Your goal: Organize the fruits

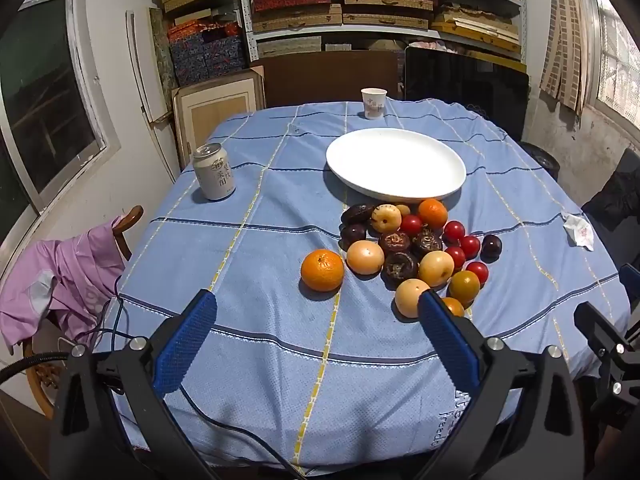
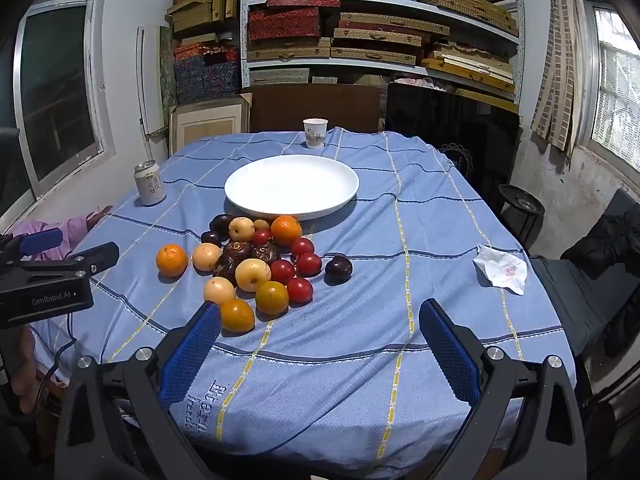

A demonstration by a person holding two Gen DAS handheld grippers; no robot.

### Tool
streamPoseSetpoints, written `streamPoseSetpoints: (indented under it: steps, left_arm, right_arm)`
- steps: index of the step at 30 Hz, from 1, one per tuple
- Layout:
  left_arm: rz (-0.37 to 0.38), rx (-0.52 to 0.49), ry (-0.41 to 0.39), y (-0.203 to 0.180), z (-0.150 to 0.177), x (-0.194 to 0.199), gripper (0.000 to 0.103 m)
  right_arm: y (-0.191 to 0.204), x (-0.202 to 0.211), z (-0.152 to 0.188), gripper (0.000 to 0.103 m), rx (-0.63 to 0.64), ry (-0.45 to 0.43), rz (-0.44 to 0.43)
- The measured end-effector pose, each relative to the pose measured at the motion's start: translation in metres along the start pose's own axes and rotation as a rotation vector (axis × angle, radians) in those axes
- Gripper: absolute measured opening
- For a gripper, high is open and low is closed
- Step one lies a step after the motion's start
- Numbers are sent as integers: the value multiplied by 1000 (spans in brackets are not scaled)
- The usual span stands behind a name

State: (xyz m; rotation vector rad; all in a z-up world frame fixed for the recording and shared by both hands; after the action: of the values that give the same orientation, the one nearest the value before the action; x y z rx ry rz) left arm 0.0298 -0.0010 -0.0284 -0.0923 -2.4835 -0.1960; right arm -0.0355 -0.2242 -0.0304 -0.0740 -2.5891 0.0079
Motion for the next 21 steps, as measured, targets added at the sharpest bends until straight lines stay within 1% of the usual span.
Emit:
streamPoseSetpoints:
  steps: [3,4,13,15,21]
  left_arm:
    - [0,-6,6,-5,0,-2,99]
    - [20,32,-5,3,-1,0,99]
    - [19,29,-12,8,-2,2,99]
    - [16,24,-15,5,-3,5,99]
    - [16,26,-14,4,-2,5,99]
  right_arm:
    - [0,0,0,100,1,0,4]
    - [0,0,0,100,0,0,1]
    - [2,3,-2,100,-2,4,-1]
    - [3,1,2,100,-3,4,0]
    - [0,0,0,100,-2,7,1]
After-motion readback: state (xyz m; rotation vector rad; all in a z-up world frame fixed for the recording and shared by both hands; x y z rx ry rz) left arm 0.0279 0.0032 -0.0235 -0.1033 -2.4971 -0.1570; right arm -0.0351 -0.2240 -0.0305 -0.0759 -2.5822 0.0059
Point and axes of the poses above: each gripper's, at about its wrist camera, not at the fingertips, and x roughly against the way its jaws point, y to its left, z to its underside, the point moved 4 cm from there along -x, roughly the way its jaws point, and after that the axes turned 6 degrees about -y, right-handed, at the moved point
